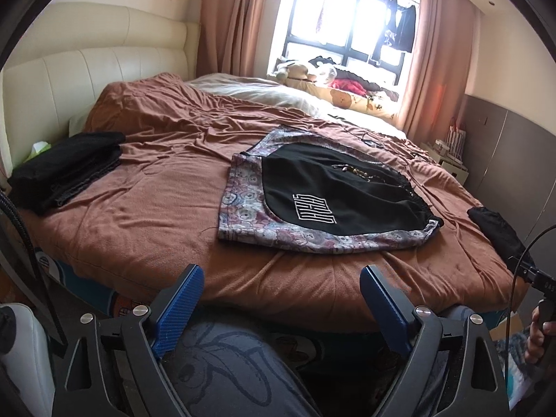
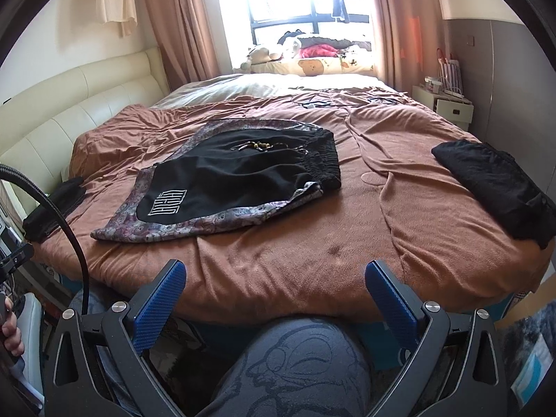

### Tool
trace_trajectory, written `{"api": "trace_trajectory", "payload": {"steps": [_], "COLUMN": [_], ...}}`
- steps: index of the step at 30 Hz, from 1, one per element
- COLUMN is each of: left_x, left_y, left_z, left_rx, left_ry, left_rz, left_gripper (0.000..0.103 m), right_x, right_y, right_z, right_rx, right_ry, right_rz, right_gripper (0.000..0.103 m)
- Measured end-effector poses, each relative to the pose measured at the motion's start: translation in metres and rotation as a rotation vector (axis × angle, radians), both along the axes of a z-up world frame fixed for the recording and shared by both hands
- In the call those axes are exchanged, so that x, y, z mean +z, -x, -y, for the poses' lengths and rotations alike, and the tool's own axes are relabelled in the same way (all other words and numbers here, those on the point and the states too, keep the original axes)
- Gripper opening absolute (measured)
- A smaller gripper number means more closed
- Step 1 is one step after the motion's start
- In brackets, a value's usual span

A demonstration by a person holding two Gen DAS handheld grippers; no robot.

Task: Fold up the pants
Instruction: 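Move both tools toward the black floral-lined shorts on the bed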

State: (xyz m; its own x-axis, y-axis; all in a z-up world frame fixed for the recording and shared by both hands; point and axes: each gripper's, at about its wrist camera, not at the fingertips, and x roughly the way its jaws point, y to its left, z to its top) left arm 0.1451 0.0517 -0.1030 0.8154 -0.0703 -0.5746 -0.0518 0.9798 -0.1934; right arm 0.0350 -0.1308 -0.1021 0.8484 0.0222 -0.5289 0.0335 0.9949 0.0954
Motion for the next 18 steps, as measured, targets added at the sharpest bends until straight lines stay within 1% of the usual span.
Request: {"api": "trace_trajectory", "payload": {"steps": [7, 14, 16, 18], "left_x": [-0.029, -0.051, -0.057, -0.063], "left_y": [-0.033, -0.065, -0.074, -0.084], "left_z": [-0.013, -0.024, -0.026, -0.028], "left_rx": [0.013, 0.031, 0.031, 0.029], "left_ry": [0.100, 0.203, 0.235, 0.265], "left_rz": [-0.086, -0.149, -0.169, -0.185], "left_gripper": [0.078, 0.077, 0.077, 0.077], "right_x": [-0.008, -0.017, -0.017, -0.016], "right_y": [-0.025, -0.053, -0.060, -0.069], "right_z": [0.008, 0.020, 0.023, 0.027], "right_rx": [-0.006, -0.011, -0.011, -0.014], "right_ry": [-0.014, -0.051, -0.063, -0.082], "right_rz": [-0.056, -0.118, -0.134, -0.149], "right_gripper": [0.103, 0.103, 0.100, 0.100]}}
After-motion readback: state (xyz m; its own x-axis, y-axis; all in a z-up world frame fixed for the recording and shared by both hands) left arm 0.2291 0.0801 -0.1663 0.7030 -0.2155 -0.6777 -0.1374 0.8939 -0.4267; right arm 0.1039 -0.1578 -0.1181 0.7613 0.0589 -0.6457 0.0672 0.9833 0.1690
